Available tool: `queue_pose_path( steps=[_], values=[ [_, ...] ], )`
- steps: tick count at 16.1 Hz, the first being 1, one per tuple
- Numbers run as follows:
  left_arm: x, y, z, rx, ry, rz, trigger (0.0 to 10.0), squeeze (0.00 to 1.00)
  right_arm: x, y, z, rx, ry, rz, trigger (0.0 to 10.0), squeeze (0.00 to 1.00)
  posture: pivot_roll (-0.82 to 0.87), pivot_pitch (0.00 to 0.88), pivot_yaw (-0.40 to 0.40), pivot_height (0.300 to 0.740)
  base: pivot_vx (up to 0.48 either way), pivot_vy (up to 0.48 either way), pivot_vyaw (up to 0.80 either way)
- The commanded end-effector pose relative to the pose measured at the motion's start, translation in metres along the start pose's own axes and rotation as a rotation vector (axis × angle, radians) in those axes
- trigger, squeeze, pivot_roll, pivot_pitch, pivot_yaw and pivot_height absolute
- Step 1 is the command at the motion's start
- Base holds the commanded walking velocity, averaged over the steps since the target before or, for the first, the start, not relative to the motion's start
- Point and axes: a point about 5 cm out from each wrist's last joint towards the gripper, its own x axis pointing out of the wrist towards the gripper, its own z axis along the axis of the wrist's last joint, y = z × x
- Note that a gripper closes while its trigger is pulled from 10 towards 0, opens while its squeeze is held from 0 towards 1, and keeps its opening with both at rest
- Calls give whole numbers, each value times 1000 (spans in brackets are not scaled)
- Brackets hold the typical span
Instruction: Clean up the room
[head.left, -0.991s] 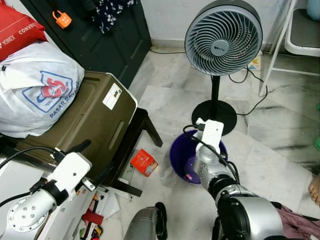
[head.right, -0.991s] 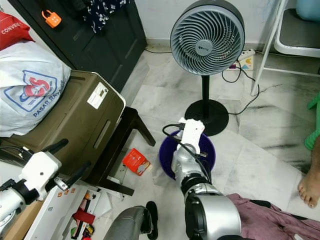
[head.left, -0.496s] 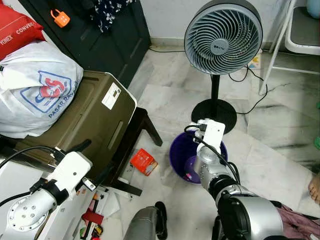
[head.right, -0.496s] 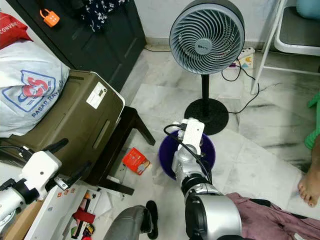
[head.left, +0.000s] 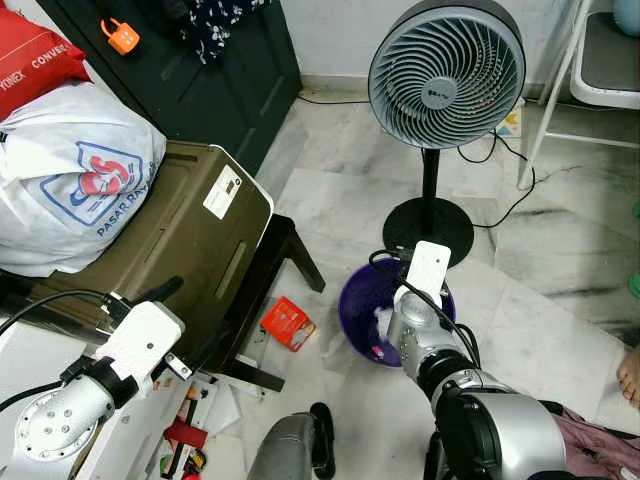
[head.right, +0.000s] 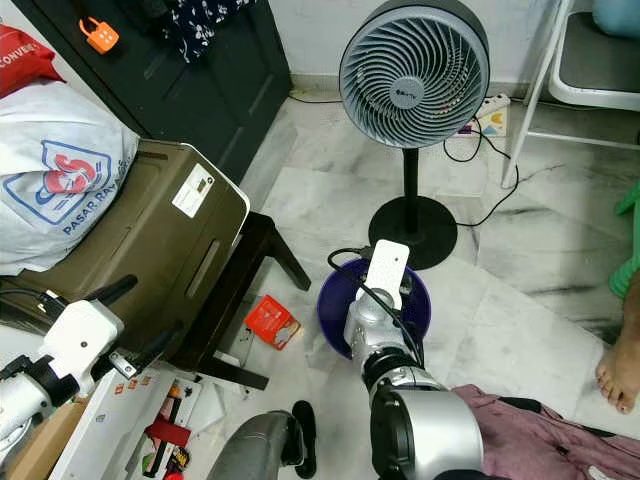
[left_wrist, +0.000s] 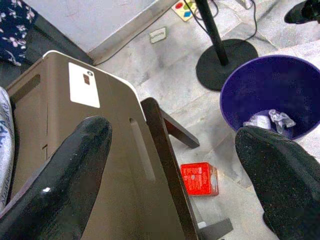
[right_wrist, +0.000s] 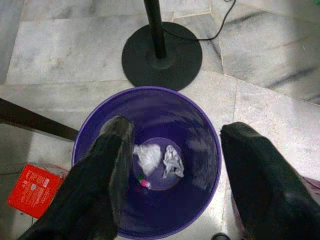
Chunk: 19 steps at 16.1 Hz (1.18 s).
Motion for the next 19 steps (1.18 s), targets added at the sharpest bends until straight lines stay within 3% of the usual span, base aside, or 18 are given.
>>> queue_pose_path(
  steps=[1, 3, 6, 7, 10, 13, 15, 17, 19],
  values=[
    [0, 0, -6, -9, 24, 0, 10000, 0, -4, 9, -1, 4, 9, 33, 10000, 1000, 345, 230, 252, 740, 0, 0, 0],
    [13, -4, -5, -36, -17, 25, 10000, 0, -2, 12, 6, 26, -15, 95, 10000, 1000, 295, 209, 215, 740, 0, 0, 0],
    [33, -10, 0, -72, -74, 54, 10000, 0, 1, 11, 15, -49, -76, 169, 10000, 1000, 230, 180, 173, 740, 0, 0, 0],
    [49, -13, 21, -96, -144, 84, 10000, 0, 2, 11, 21, -210, -152, 244, 10000, 1000, 162, 151, 134, 740, 0, 0, 0],
    [67, -21, 32, -147, -208, 118, 10000, 0, -6, 21, 17, -295, -193, 490, 10000, 1000, 91, 116, 98, 740, 0, 0, 0],
    [83, -26, 39, -166, -239, 147, 10000, 0, -28, 25, 10, -246, -223, 692, 10000, 1000, 24, 77, 75, 740, 0, 0, 0],
    [98, -28, 49, -175, -280, 173, 10000, 0, -49, 13, 5, -258, -290, 776, 10000, 1000, -30, 31, 60, 740, 0, 0, 0],
    [108, -25, 52, -206, -291, 231, 10000, 0, -50, -3, 15, -274, -339, 735, 10000, 1000, -48, 2, 45, 740, 0, 0, 0],
    [112, -22, 52, -235, -288, 273, 10000, 0, -50, -18, 20, -210, -314, 664, 10000, 1000, -66, 0, 35, 740, 0, 0, 0]
  ],
)
